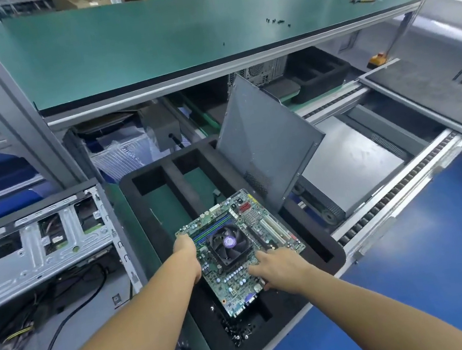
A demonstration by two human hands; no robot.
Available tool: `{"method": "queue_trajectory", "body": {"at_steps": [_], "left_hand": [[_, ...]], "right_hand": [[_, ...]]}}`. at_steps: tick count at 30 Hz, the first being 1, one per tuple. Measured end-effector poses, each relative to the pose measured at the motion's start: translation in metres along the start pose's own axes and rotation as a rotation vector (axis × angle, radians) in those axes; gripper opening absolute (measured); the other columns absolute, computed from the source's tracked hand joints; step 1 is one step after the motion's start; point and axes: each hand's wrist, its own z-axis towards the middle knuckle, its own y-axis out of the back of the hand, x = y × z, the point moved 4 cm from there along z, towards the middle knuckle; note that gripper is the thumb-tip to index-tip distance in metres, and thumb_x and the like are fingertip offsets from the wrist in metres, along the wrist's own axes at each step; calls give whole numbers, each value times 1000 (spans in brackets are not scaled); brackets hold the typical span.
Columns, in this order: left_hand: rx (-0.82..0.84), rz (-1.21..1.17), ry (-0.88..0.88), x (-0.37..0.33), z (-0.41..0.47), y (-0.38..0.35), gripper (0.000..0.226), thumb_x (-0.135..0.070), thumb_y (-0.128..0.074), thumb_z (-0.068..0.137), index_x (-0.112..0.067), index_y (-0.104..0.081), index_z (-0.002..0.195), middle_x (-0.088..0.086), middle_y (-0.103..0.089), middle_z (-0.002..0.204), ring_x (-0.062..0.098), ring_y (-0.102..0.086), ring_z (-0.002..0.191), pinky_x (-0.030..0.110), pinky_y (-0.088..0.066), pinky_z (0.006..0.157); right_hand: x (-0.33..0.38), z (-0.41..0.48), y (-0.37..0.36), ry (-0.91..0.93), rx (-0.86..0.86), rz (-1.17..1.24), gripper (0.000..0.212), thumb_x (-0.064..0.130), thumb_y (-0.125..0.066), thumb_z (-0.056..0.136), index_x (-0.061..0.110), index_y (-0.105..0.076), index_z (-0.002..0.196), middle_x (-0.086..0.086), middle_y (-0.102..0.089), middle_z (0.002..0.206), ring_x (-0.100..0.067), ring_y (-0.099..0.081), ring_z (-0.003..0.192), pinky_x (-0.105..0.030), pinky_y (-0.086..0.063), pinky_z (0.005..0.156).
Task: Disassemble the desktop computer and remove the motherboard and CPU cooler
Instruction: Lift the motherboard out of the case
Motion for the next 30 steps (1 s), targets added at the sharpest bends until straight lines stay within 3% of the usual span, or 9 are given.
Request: {"method": "queue_trajectory", "body": {"at_steps": [9, 12, 14, 17, 20, 23, 25, 28, 30], "left_hand": [[54, 33, -112, -25, -9, 5, 54, -24, -33, 99, -5, -31, 150, 8, -35, 151, 28, -35, 136, 43, -26, 111], [113, 108, -353, -44, -24, 14, 24, -21, -37, 95, -9, -51, 110, 7, -51, 102, 22, -46, 87, 37, -33, 81], [195, 152, -568, -60, -39, 25, 18, -16, -42, 93, -9, -58, 87, 5, -56, 83, 20, -51, 70, 29, -37, 65], [248, 368, -916, -74, -68, 56, 29, -17, -40, 97, -20, -67, 86, -2, -71, 77, 13, -66, 61, 19, -43, 48], [220, 588, -1148, -80, -86, 108, 27, -23, -39, 97, -34, -62, 89, -10, -71, 75, 9, -65, 57, 17, -43, 48], [102, 751, -1229, -85, -86, 178, 23, -25, -43, 97, -40, -60, 91, -20, -70, 79, 5, -64, 66, 22, -48, 57], [-54, 753, -1244, -91, -81, 234, 22, -23, -47, 97, -39, -59, 88, -17, -69, 81, 2, -61, 73, 21, -43, 62], [-428, 709, -1269, -97, -72, 327, 19, -17, -53, 94, -34, -61, 94, -7, -66, 103, 12, -59, 90, 26, -43, 76], [-699, 804, -1145, -95, -58, 385, 22, -20, -57, 91, -22, -64, 112, 6, -59, 121, 28, -53, 111, 38, -41, 91]], "right_hand": [[8, 9, 8, -130, 151, -6, 60, 40, -69, 89, 18, -39, 136, -10, -52, 123, -33, -63, 103, -41, -47, 69], [11, 9, 37, -247, 291, -5, 43, 32, -60, 90, 15, -47, 128, -7, -57, 123, -29, -61, 108, -39, -45, 75], [19, 9, 60, -283, 431, 56, 25, 29, -53, 92, 12, -57, 110, -6, -64, 112, -26, -64, 94, -36, -46, 76], [39, 14, 100, -278, 571, 213, 31, 26, -46, 98, 6, -62, 80, -5, -67, 79, -22, -62, 64, -33, -54, 71], [67, 38, 142, -247, 330, 482, 34, 26, -43, 100, 1, -65, 93, -10, -71, 78, -26, -66, 63, -33, -55, 62], [103, 64, 175, -235, -7, 606, 40, 45, -44, 100, 9, -60, 95, -11, -73, 83, -23, -66, 63, -30, -49, 61], [126, 78, 176, -289, -36, 713, 53, 59, -43, 96, 10, -56, 110, -13, -72, 98, -23, -68, 72, -29, -45, 57], [154, 96, 163, -384, 35, 745, 83, 61, -50, 93, 1, -27, 146, -19, -53, 135, -31, -59, 109, -32, -43, 76], [168, 101, 157, -439, -7, 788, 80, 49, -58, 94, -2, -21, 144, -18, -59, 118, -29, -59, 93, -32, -43, 71]]}}
